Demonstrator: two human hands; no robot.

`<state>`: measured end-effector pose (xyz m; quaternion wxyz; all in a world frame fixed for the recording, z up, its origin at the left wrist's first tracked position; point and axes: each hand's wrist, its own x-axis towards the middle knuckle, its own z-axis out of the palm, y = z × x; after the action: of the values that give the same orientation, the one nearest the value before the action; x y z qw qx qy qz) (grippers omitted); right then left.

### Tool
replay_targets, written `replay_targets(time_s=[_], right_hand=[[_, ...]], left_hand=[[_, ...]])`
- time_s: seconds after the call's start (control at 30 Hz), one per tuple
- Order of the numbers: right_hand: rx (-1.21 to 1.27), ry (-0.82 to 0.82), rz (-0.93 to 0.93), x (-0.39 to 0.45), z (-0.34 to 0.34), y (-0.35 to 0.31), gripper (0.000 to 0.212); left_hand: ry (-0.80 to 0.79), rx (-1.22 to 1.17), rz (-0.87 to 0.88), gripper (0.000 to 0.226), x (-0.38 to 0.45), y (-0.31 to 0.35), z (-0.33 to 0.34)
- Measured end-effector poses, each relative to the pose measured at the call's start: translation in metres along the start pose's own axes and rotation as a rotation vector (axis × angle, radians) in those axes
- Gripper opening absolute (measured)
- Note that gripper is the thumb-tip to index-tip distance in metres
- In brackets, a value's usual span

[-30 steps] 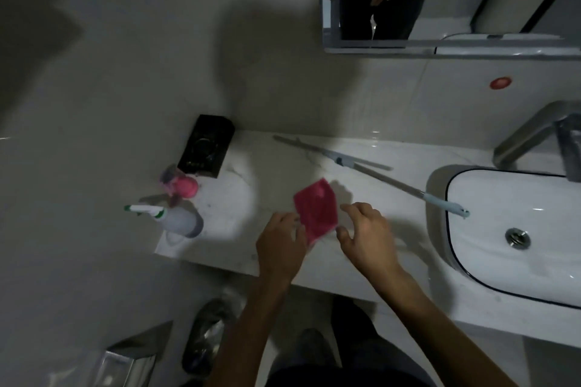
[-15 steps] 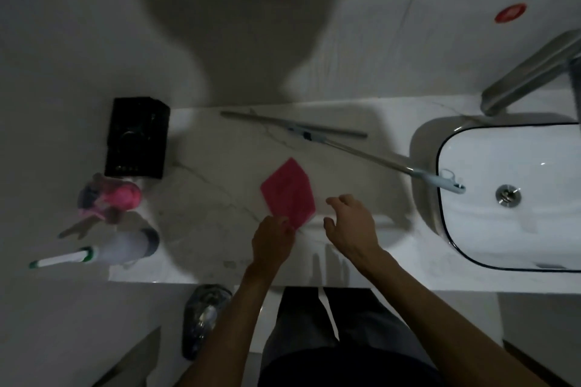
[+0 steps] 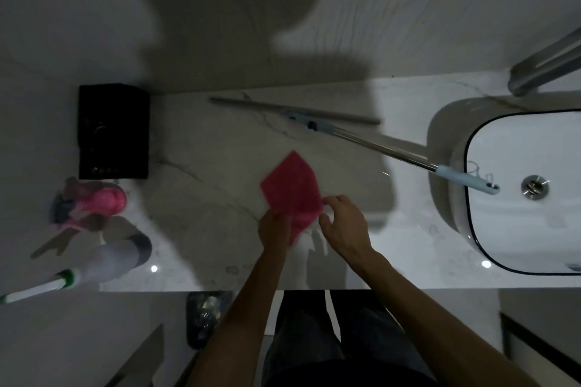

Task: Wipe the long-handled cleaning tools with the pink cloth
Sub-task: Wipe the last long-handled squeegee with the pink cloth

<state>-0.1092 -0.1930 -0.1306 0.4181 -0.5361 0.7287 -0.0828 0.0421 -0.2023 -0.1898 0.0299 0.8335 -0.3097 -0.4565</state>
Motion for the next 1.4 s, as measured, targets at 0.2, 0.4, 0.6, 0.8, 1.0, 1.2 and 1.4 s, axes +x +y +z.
replay_targets(time_s=[0.2,0.4,0.6,0.8,1.0,1.2,1.4], right_hand=[[0.122,0.059,0.014,0.014,0.000,-0.003,0.026],[0.428,0.099,0.215,0.027,-0.004,-0.002,0.026],[1.041,0.078,0.665,0.041,-0.023,0.002,0.019],[0.897,0.306,0.661,0.024,-0.065,0.026,0.028],[0.953,0.458,0.774,0.015,-0.123,0.066,0.034],[0.868,0.565,0.721,0.007,-0.131,0.094,0.028],[0.968,0.599,0.652,0.007,-0.138,0.091,0.026]], left_hand=[[-0.044,-0.102,0.011,0.022,-0.009,0.031,-0.011],[-0.321,-0.575,-0.093,0.013,-0.027,0.067,-0.011],[-0.565,-0.644,0.055,0.022,-0.041,0.093,0.002],[-0.204,0.132,0.816,0.021,-0.046,0.122,0.026],[-0.286,0.352,1.092,0.021,-0.082,0.178,0.076],[-0.337,0.522,1.132,0.055,-0.109,0.190,0.119],[-0.193,0.517,1.178,0.067,-0.113,0.201,0.127]])
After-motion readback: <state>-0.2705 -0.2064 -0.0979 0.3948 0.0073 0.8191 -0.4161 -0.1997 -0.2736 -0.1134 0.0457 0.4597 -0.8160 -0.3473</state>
